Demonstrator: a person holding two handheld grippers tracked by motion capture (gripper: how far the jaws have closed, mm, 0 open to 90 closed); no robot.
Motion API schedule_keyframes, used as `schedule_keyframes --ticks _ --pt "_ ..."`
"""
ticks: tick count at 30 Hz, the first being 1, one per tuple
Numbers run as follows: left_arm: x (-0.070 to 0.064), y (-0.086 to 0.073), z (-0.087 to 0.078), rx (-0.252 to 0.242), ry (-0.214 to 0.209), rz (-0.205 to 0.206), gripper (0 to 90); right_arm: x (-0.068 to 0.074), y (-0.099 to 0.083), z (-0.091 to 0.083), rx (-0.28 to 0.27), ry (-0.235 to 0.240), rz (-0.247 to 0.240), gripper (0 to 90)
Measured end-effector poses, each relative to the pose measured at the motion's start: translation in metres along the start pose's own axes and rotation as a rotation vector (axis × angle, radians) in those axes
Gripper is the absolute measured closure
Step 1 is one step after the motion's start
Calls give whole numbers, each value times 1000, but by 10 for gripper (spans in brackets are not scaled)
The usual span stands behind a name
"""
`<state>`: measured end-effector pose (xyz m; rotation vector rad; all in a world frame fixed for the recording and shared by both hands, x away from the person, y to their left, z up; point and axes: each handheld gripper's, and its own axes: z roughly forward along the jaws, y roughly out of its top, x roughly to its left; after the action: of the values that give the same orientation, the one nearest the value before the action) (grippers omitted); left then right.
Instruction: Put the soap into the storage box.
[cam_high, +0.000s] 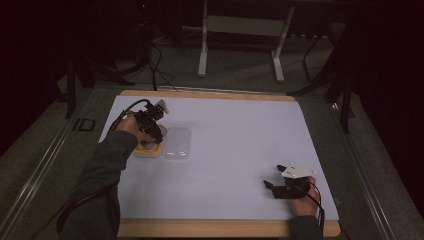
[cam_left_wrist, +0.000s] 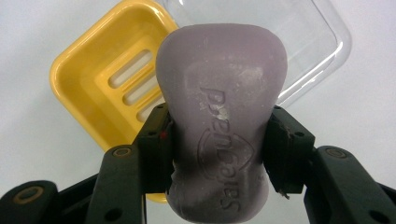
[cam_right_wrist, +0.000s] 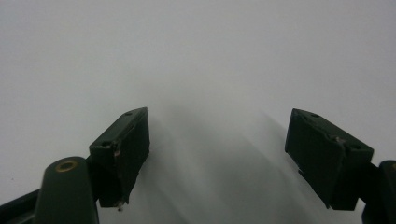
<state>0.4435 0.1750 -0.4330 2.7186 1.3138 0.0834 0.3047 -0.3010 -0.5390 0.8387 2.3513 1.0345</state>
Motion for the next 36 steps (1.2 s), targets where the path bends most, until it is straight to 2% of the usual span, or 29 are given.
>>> schedule_keyframes --ticks 10,22,30,35,36 --pt "4 -2 0 -2 0 -17 500 0 0 0 0 0 -2 217" --pt "13 -6 2 -9 9 -68 500 1 0 0 5 -1 -5 215" --pt "17 -9 4 -9 -1 -80 500 1 0 1 6 -3 -7 215" --pt "19 -9 7 -11 -2 -96 500 1 0 1 7 -3 -7 215" --pt "21 -10 8 -16 -13 -107 499 1 0 1 7 -3 -7 215"
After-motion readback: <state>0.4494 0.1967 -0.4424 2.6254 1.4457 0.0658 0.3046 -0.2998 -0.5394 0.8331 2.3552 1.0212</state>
